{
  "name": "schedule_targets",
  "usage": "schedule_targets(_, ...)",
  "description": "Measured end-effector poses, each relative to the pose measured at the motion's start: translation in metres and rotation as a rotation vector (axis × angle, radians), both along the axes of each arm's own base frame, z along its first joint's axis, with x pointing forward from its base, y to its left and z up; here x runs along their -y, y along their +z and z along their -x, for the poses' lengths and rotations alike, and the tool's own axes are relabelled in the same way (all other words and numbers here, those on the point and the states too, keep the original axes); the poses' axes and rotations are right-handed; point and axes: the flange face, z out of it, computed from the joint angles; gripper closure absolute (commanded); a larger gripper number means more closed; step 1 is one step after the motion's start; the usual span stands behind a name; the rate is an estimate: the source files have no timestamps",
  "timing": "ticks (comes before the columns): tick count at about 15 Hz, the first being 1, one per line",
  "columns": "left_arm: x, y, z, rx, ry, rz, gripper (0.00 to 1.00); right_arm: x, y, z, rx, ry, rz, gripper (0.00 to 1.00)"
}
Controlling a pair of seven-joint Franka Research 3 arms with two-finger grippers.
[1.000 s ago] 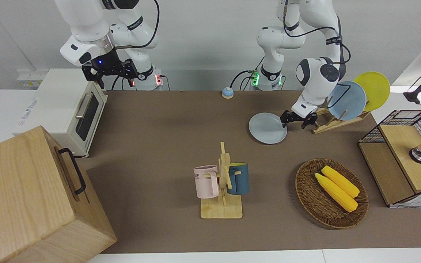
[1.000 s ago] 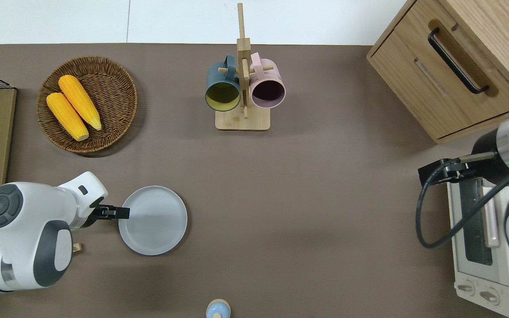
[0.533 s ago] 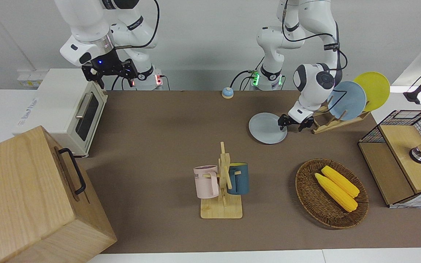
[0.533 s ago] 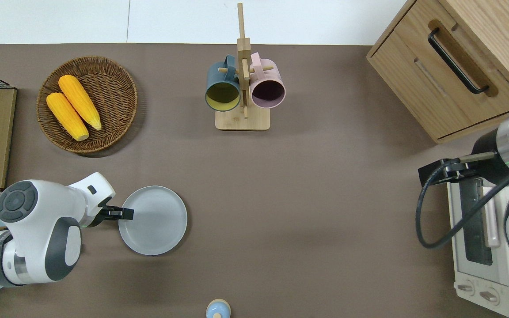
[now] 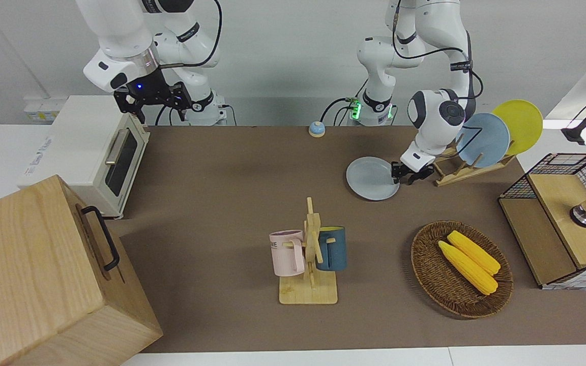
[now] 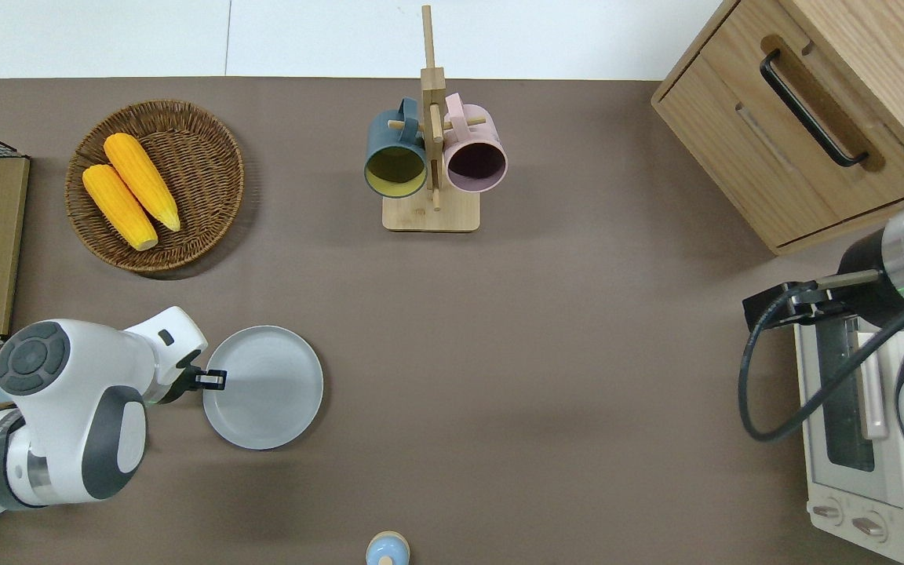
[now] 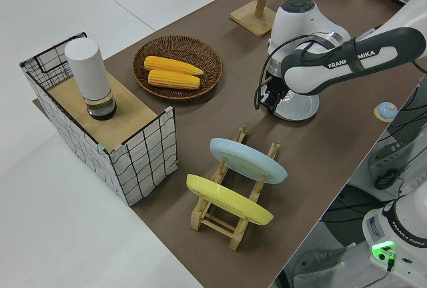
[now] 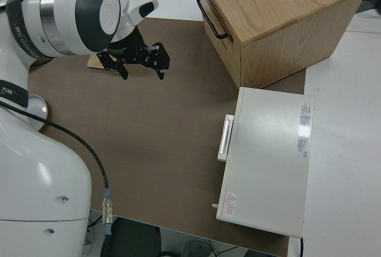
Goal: Pick gray plate from table and place it on lower plate rack with left arm
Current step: 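Close the left gripper on the gray plate's rim, then lift the gray plate and carry it over the wooden rack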
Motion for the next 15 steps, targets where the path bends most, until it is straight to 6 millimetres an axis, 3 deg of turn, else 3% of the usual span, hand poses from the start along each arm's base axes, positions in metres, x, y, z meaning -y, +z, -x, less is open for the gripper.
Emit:
schedule_targets(4,-0.001,0.003,-0.002,0.007,0.001,0.001,1.0,0.0,0.0,0.0,0.0,0.0,0.0,0.017)
schedule_targets(6,-0.003,0.016,-0.009,0.006,0.005,0.003,1.0,0.0,0.0,0.0,0.0,0.0,0.0,0.017)
schedule_targets(15,-0.01,0.154,-0.05,-0.044,0.003,0.023,1.0,0.0,0.0,0.0,0.0,0.0,0.0,0.017)
